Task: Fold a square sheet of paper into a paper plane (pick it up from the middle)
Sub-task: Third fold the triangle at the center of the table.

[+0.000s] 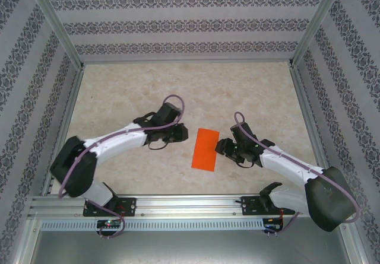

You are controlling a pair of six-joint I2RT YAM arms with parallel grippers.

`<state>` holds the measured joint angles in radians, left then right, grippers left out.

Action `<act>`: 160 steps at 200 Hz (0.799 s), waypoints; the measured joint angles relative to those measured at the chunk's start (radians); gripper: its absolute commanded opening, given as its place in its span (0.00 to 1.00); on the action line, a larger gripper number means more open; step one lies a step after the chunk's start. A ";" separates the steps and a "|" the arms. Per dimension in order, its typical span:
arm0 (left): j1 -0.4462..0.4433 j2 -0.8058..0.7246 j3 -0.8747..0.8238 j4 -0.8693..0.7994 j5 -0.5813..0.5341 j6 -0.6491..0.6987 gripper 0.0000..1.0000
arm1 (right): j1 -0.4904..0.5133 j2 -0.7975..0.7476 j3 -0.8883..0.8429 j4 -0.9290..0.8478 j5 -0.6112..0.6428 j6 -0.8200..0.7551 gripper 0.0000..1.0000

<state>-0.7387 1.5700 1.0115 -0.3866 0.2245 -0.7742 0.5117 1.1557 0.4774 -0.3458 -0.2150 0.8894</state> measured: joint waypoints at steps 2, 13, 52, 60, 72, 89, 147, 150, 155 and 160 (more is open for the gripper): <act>-0.005 0.017 0.010 0.003 0.006 0.003 0.14 | -0.003 0.000 -0.002 0.005 -0.005 0.000 0.53; -0.027 0.088 0.056 0.004 0.032 0.018 0.13 | -0.020 0.003 -0.011 0.040 -0.047 0.001 0.52; -0.076 0.245 0.125 -0.003 0.097 0.045 0.11 | -0.024 0.050 -0.017 0.160 -0.134 0.004 0.51; -0.079 0.257 0.127 -0.003 0.104 0.048 0.11 | -0.024 0.054 -0.022 0.171 -0.143 0.004 0.49; -0.080 0.273 0.137 -0.015 0.104 0.049 0.10 | -0.024 0.079 -0.023 0.193 -0.165 0.003 0.49; -0.080 0.298 0.155 -0.019 0.104 0.052 0.09 | -0.024 0.137 -0.024 0.214 -0.184 0.003 0.50; -0.080 0.351 0.157 -0.026 0.102 0.052 0.07 | -0.024 0.153 -0.041 0.234 -0.199 0.003 0.51; -0.080 0.353 0.157 -0.026 0.103 0.052 0.07 | -0.024 0.153 -0.042 0.235 -0.199 0.003 0.51; -0.080 0.354 0.157 -0.026 0.103 0.052 0.07 | -0.024 0.154 -0.042 0.237 -0.201 0.003 0.51; -0.080 0.354 0.157 -0.026 0.100 0.052 0.06 | -0.024 0.156 -0.042 0.238 -0.203 0.003 0.51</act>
<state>-0.8185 1.9236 1.1683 -0.4122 0.3244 -0.7219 0.4881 1.3121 0.4355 -0.1078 -0.4183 0.8925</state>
